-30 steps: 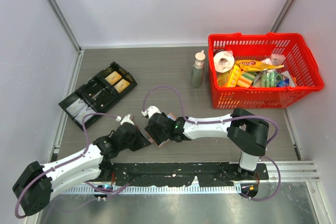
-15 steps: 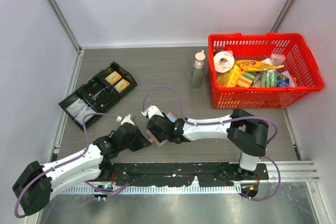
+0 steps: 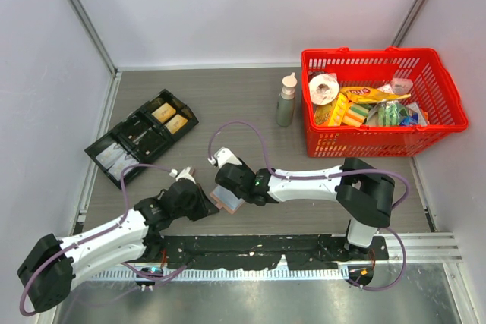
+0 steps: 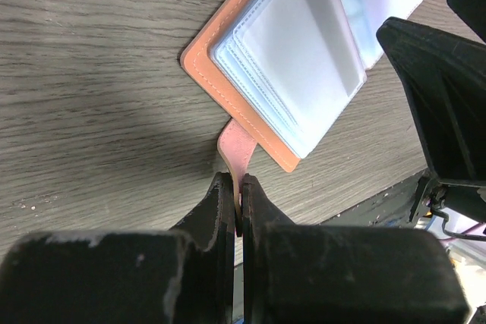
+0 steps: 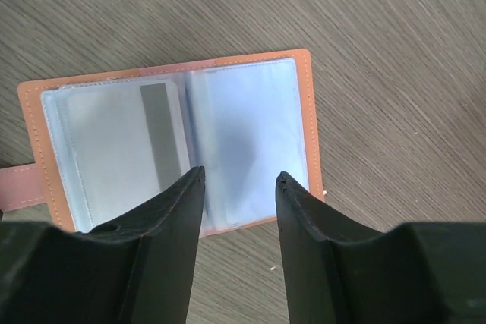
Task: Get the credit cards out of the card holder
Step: Remove the credit card from the card holder.
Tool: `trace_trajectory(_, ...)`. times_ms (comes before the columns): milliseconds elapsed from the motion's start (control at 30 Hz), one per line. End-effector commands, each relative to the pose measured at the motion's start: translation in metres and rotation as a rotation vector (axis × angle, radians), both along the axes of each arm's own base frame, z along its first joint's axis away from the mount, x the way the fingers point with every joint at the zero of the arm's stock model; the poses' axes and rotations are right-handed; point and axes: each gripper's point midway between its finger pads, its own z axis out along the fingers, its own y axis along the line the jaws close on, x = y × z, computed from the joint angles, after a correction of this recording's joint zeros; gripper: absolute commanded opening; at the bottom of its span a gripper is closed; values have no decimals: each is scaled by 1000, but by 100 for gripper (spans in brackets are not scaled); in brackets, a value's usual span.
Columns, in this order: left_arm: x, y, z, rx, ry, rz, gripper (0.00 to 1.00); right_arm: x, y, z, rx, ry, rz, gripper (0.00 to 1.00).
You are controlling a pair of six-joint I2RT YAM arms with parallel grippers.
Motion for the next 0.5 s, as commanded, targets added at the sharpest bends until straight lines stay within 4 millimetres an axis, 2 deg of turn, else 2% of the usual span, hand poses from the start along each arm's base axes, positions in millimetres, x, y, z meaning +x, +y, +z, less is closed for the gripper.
trace_trajectory(0, 1, -4, 10, -21, -15, -12, 0, -1, 19, 31, 96, -5, 52, 50)
trace_trajectory(100, 2, -3, 9, -20, -17, -3, 0, -21, 41, 30, 196, 88, 146, 58)
trace_trajectory(167, 2, -4, 9, -22, -17, -2, 0, -28, 48, 24, 219, 128, 174, 65)
trace_trajectory(300, 2, -4, 10, -24, -21, -1, 0, -33, 54, 10, 225, 170, 185, 72)
trace_trajectory(467, 7, -2, 12, -19, -42, 18, 0, -30, 56, -2, 199, 168, 179, 74)
